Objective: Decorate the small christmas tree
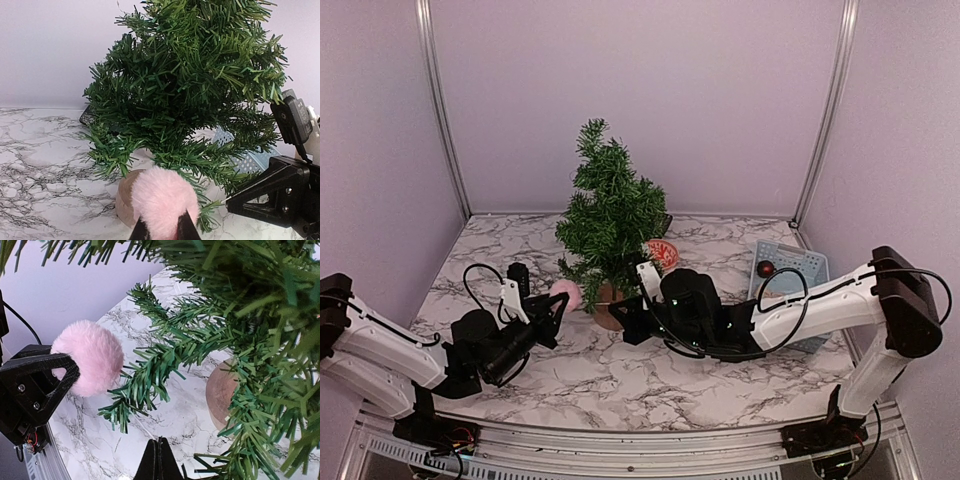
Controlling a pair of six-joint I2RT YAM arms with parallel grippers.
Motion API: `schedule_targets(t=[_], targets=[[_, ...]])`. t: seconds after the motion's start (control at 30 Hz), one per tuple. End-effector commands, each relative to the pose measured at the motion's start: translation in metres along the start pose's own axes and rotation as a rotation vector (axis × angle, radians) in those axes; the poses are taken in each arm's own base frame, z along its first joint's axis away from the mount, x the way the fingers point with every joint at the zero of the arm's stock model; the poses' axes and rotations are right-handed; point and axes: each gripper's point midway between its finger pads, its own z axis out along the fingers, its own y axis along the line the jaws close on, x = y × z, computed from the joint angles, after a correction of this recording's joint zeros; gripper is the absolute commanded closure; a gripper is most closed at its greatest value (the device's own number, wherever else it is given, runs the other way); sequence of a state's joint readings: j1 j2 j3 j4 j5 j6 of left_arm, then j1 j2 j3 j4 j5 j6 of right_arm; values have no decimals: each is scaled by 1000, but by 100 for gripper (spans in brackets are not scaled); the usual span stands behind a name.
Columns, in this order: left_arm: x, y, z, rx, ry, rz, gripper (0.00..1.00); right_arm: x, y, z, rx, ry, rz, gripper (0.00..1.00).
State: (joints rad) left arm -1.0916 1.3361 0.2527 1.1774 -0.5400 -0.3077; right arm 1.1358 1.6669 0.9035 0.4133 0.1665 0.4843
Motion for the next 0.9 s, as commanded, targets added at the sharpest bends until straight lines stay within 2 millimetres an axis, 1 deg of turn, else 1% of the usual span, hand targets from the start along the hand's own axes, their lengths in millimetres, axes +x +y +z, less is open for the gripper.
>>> schedule_targets(t=[0.0,0.1,0.17,0.23,0.27,0.3,0.33,0.37,0.43,0.5,0.57,0.63,0.77,0.87], targets=[[0,16,-1,-66,-3,11,100,-7,-4,-5,23,-22,10,100],[4,-2,5,15,24,26,100,-3,4,1,-15,-3,-5,100],[8,-10,8,51,41,36,100,-1,8,4,-34,6,-10,100],[10,-11,9,56,49,32,100,0,9,5,-40,11,-12,100],[10,-10,8,52,48,28,98,0,10,6,-40,13,-13,100],[9,-9,8,45,45,25,94,1,10,6,-38,15,-14,100],[8,-7,7,38,41,22,90,1,9,6,-36,17,-17,98],[7,-6,6,32,39,19,83,2,9,6,-34,18,-17,95],[5,-4,4,25,33,15,74,2,8,5,-32,19,-21,89],[5,-1,3,17,36,9,64,2,8,4,-31,18,-23,85],[4,0,1,13,38,3,59,2,8,3,-31,18,-26,82],[5,0,1,13,43,0,54,4,9,3,-33,21,-30,81],[7,1,-2,18,53,-16,40,6,10,2,-38,25,-34,75],[8,3,-4,15,60,-23,37,9,9,0,-36,30,-34,72]])
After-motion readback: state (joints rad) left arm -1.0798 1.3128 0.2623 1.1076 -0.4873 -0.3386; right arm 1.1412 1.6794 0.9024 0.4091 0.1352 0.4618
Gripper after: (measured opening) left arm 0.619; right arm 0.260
